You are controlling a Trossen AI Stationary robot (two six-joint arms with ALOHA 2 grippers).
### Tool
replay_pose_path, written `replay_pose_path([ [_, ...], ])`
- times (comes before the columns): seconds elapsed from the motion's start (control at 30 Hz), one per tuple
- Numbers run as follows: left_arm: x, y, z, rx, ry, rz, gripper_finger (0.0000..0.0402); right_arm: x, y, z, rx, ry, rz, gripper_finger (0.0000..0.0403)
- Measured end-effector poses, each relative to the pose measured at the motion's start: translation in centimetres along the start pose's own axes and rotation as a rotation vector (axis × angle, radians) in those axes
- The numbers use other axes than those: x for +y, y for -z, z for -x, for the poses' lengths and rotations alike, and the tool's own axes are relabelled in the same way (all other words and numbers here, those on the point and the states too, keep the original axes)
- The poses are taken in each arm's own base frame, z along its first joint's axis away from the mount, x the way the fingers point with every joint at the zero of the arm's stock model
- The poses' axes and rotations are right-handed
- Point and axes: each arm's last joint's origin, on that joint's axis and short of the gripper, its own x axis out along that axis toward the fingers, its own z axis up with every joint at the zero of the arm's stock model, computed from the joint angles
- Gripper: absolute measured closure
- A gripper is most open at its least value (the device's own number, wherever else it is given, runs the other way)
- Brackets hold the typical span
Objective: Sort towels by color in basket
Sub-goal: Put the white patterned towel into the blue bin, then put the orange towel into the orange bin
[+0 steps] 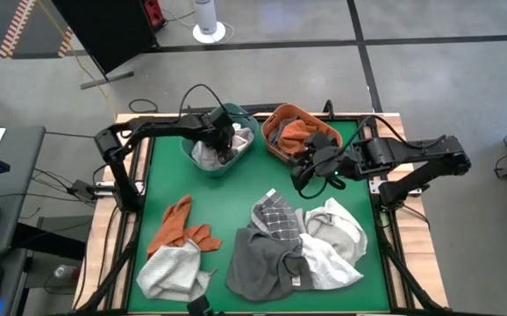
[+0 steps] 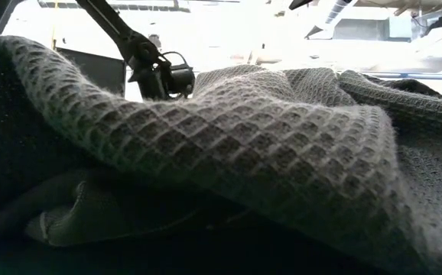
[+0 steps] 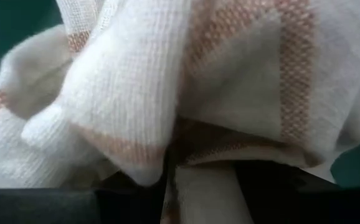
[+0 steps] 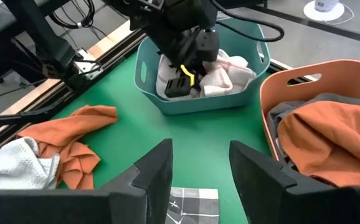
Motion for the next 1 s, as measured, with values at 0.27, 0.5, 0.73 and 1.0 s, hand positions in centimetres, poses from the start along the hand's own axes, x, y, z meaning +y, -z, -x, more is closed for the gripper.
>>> replay_pose_path([
  [0.27, 0.4, -1.8, 5.5, -0.13, -0.008, -0.038, 0.0229, -0.1, 0.0, 0.0, 0.005, 0.009, 0.029, 0.0218],
  [0.5, 1.0, -2.6, 13.1, -0.265, -0.04, -0.113, 0.0229, -0.9, 0.0, -0.4, 0.086, 0.006, 0.092, 0.0218],
  [0.73, 0.6, 0.0, 20.0, -0.329, 0.068, -0.034, 0.0229, -0.6, -0.5, -2.6, 0.171, -0.108, 0.165, 0.0218],
  [1.0, -2.9, 6.0, 24.7, -0.122, 0.276, 0.012, 0.0229, 0.5, 1.0, -7.0, 0.307, -0.145, 0.368, 0.0218],
])
